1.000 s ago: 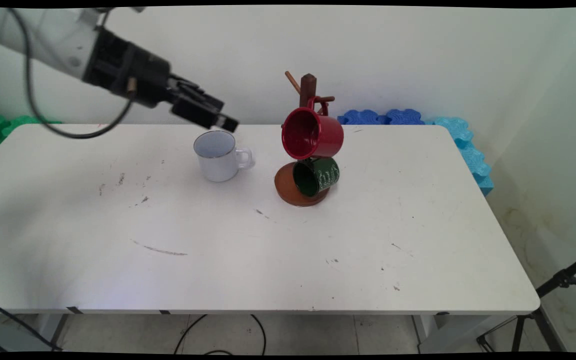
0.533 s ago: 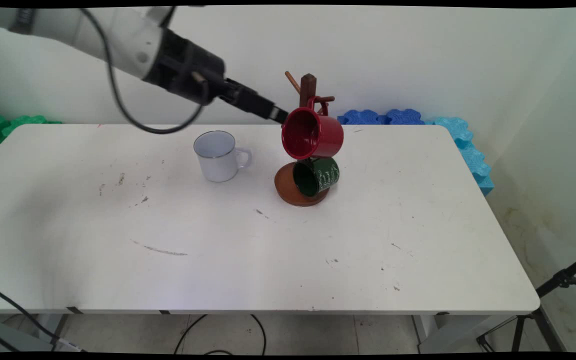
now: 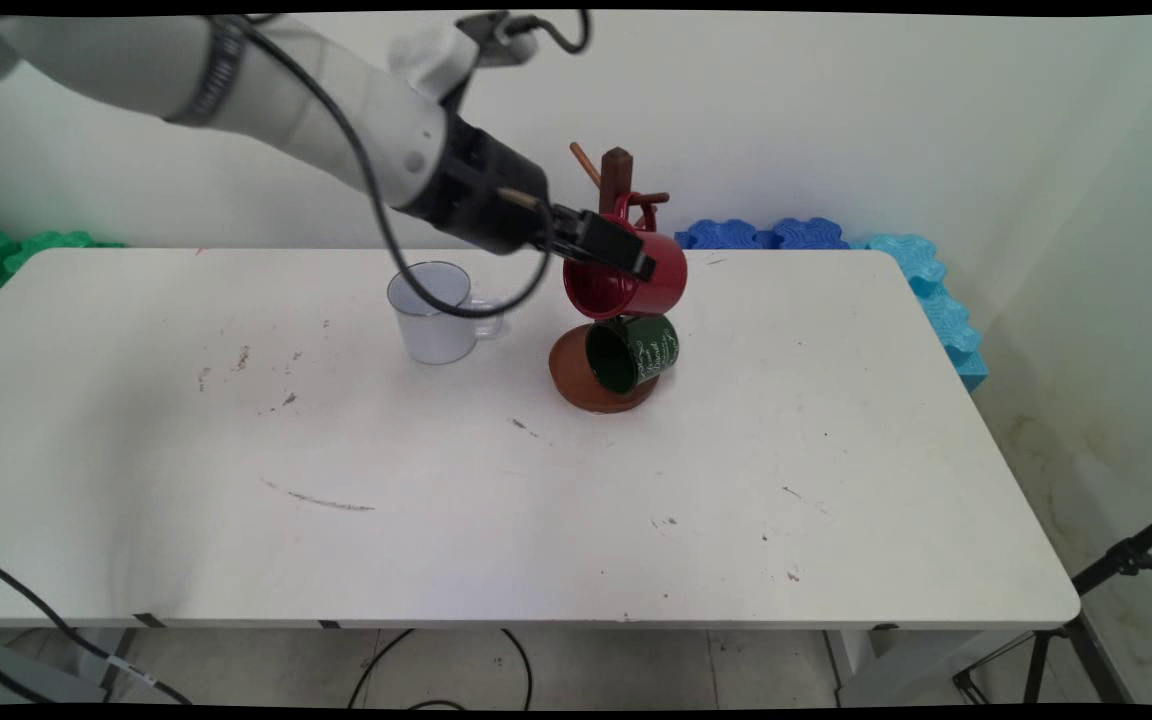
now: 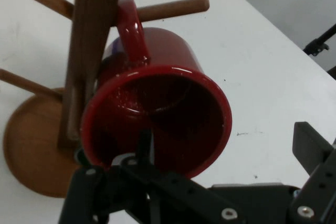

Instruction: Pick up the red mug from the rack

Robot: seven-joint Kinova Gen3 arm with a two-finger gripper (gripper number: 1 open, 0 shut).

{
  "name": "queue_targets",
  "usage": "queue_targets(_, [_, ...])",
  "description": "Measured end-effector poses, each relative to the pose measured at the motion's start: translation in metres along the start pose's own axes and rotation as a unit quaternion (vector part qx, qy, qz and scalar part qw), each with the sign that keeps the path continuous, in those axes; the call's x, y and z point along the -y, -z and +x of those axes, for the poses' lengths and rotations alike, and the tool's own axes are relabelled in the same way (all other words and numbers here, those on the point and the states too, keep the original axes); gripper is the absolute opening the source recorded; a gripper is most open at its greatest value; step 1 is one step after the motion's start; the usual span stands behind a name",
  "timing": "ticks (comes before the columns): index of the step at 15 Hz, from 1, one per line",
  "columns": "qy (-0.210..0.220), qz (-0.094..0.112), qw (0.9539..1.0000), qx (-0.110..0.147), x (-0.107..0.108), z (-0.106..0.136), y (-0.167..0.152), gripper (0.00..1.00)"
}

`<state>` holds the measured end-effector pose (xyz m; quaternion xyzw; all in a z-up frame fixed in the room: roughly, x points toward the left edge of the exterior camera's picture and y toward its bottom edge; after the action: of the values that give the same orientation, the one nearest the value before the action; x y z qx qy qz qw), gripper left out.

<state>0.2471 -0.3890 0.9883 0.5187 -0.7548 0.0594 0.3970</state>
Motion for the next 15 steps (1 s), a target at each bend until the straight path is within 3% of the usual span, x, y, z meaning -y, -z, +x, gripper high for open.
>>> queue_targets(5, [0.015, 0.016, 0.9997, -0.006, -0.013, -0.005, -0.035, 1.00])
queue_targets(13, [-0.012, 0.022, 0.9995, -0.022, -0.021, -0.011, -0.064, 1.00])
queue_targets(14, [-0.017, 0.023, 0.9993, -0.024, -0.021, -0.012, -0.066, 0.00])
queue_targets(15, [-0.022, 0.024, 0.9991, -0.026, -0.021, -0.012, -0.068, 0.00])
